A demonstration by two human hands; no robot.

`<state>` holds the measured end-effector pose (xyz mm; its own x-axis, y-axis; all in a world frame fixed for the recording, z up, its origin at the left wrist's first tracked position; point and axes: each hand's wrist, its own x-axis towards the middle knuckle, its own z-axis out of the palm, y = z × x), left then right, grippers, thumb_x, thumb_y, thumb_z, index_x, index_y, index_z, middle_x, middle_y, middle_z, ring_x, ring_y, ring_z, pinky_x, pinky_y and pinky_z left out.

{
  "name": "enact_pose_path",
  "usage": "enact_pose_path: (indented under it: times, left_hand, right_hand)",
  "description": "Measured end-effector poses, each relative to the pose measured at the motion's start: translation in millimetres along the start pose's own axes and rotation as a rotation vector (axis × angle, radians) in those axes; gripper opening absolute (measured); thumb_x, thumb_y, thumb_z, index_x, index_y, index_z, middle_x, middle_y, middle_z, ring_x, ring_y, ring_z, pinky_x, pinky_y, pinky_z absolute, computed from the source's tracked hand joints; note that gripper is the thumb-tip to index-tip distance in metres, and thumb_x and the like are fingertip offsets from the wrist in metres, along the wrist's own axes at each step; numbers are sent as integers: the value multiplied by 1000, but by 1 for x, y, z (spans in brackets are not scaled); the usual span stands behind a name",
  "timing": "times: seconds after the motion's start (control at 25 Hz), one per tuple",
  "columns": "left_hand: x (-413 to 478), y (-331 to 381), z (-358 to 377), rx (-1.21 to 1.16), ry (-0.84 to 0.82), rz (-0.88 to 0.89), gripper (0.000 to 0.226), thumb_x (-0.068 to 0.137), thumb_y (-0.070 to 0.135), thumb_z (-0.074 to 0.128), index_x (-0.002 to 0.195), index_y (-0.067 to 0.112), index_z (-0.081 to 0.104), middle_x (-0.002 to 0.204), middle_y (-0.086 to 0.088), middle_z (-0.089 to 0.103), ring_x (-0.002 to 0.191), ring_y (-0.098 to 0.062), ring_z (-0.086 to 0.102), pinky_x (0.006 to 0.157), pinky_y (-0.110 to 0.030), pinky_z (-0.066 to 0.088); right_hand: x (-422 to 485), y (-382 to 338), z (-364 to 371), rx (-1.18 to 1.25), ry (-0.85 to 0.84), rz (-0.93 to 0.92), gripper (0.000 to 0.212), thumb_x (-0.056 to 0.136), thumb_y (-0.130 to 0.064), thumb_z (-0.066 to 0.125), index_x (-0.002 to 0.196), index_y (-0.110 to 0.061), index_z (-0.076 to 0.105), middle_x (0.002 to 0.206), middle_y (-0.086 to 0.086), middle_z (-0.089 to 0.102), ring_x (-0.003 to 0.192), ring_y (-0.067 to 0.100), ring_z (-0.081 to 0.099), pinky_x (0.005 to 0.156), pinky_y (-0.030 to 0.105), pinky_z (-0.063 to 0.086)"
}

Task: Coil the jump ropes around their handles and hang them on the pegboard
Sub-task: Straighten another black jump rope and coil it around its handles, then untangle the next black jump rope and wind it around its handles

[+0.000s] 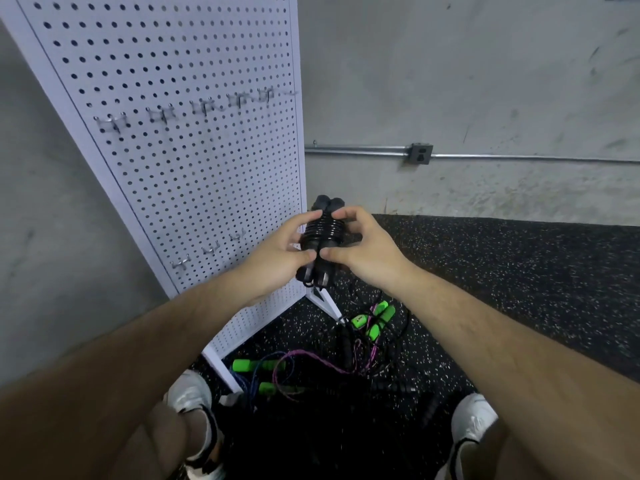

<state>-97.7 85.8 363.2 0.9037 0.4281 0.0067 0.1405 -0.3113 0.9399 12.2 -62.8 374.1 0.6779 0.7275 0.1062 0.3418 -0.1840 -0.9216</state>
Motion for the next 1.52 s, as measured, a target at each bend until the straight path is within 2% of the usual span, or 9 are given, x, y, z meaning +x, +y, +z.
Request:
enact_pose_path:
  times: [0.24, 0.4, 0.56, 0.68, 0.76, 0.96, 1.12, 1.32, 1.52]
  left_hand:
    - [-28, -53, 20, 34, 86, -93, 70, 85, -2, 72, 115, 58, 51, 111, -11, 61, 82, -20, 67, 70, -37, 56]
    - [-44, -103, 33, 27, 16, -191, 103, 78, -14, 71, 145, 52, 26, 87, -12, 64, 68, -20, 64, 68, -35, 57]
    - [-61, -158, 40, 190, -157, -366, 118, 75, -2, 78, 157, 47, 9, 108, -7, 64, 95, -20, 64, 83, -35, 56]
    - [-72, -204, 53, 150, -161, -502, 114, 69, -1, 75, 153, 48, 18, 116, -16, 66, 84, -22, 66, 71, -31, 55]
    - [-81, -236, 60, 161, -181, -572, 107, 63, 9, 71, 148, 49, 20, 120, -18, 64, 88, -26, 68, 78, -37, 59]
    - [-102, -290, 85, 308, -379, -682, 83, 86, 20, 70, 149, 26, 16, 117, -16, 60, 95, -30, 66, 82, -41, 57]
    - [-99, -301, 102, 721, -636, -747, 60, 93, 37, 62, 141, 18, 31, 138, -18, 34, 122, -37, 44, 94, -46, 47]
    - [-80, -290, 126, 841, -410, -393, 42, 93, 36, 57, 130, 19, 48, 130, -9, 44, 123, -30, 40, 98, -44, 43]
    - [-61, -293, 179, 731, -462, -332, 34, 100, 27, 51, 133, 18, 54, 128, -6, 49, 123, -26, 44, 100, -40, 44]
  right_hand:
    - [-14, 40, 33, -183, -138, 56, 58, 79, -12, 80, 124, -27, 45, 108, -3, 64, 79, 8, 62, 69, 21, 47]
    - [-30, 87, 67, -229, -227, 135, 94, 77, -11, 78, 150, -34, 22, 116, -2, 61, 95, 21, 68, 80, 33, 55]
    - [-52, 154, 112, -284, -324, 205, 116, 70, -13, 86, 159, -22, 13, 143, 7, 53, 127, 21, 57, 105, 27, 42]
    - [-67, 188, 143, -285, -384, 323, 112, 72, -9, 83, 159, -27, 14, 138, 10, 59, 122, 23, 60, 106, 30, 44]
    - [-80, 209, 164, -307, -425, 360, 108, 73, -7, 80, 158, -29, 17, 133, 12, 62, 117, 26, 62, 101, 31, 47]
    - [-115, 257, 196, -338, -566, 421, 77, 85, -10, 67, 148, -25, 26, 104, 15, 67, 83, 30, 65, 64, 36, 48]
    - [-129, 276, 201, -459, -741, 365, 68, 81, -11, 69, 142, -17, 42, 125, 11, 53, 109, 29, 55, 88, 41, 50]
    - [-128, 292, 171, -344, -502, 415, 39, 86, -16, 59, 124, -16, 56, 109, 6, 58, 96, 25, 58, 80, 38, 51]
    - [-140, 324, 119, -351, -295, 588, 39, 96, -25, 54, 134, -22, 51, 113, -1, 61, 96, 17, 60, 83, 36, 53]
